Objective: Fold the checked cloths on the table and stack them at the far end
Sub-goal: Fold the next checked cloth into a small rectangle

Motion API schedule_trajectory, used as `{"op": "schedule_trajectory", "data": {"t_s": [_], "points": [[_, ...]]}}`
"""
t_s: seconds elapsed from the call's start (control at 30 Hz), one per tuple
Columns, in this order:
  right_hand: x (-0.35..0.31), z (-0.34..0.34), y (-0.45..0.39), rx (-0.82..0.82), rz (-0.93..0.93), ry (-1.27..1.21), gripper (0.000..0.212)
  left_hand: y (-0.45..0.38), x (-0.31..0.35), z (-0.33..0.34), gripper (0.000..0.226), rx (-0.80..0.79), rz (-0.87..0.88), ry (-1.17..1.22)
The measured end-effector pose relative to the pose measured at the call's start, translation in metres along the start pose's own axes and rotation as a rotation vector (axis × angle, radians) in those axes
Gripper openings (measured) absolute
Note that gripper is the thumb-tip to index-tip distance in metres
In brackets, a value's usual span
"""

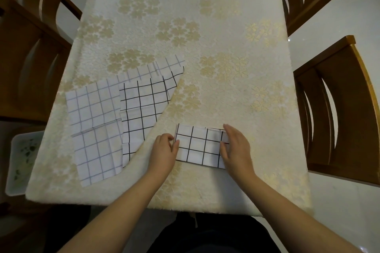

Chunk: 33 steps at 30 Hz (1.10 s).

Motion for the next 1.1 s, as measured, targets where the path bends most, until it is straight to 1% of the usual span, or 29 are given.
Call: {"op": "schedule_trajectory", "data": {"t_s": [0.07,0.13,0.27,0.4,0.47,0.6,0.67,0.77,0.9,1.0,1.1], "points": [[-0.022,0.016,0.007,-0.031,-0.115,0.151,0.052,-0.004,0.000,-0.001,0.020,0.025,-0.040,-0.001],[-0.041,0.035,0.012,-0.094,-0.175,0.250,0.056,-0.008,0.000,-0.002,0.014,0.037,-0.064,-0.010],[-0.065,0.065,0.012,-0.177,-0.204,0.324,0.059,-0.010,0.000,-0.002,0.010,0.056,-0.080,-0.011],[-0.060,0.077,0.011,-0.221,-0.224,0.382,0.060,-0.008,0.002,0.000,0.008,0.075,-0.089,-0.014],[-0.047,0.073,0.010,-0.221,-0.209,0.413,0.062,-0.007,0.001,0.001,0.006,0.078,-0.092,-0.014],[-0.005,0.054,0.011,-0.233,-0.054,0.450,0.063,-0.007,0.000,0.002,0.004,0.080,-0.096,-0.002],[0.011,0.043,0.014,-0.241,-0.015,0.453,0.064,-0.006,0.001,0.003,0.008,0.082,-0.101,-0.018],[0.020,0.028,0.010,-0.212,-0.019,0.435,0.064,-0.004,0.004,0.006,0.018,0.063,-0.132,-0.062],[0.018,0.012,-0.007,-0.117,-0.052,0.406,0.051,-0.007,0.006,0.008,0.023,0.022,-0.214,-0.109],[0.014,0.005,-0.020,-0.160,-0.048,0.400,0.057,-0.009,0.005,0.008,0.020,0.007,-0.258,-0.105],[0.010,0.002,-0.029,-0.232,-0.040,0.415,0.063,-0.007,0.007,0.007,0.014,-0.010,-0.241,-0.042]]}}
Point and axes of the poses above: each hand's wrist, its own y-axis away from the middle knuckle, its own z-axis out of the palm, x = y × z, the point moved 8 cm from there along -y, towards the middle knuckle, and after that the axes turned 10 degrees about y, right-handed, at the moved point
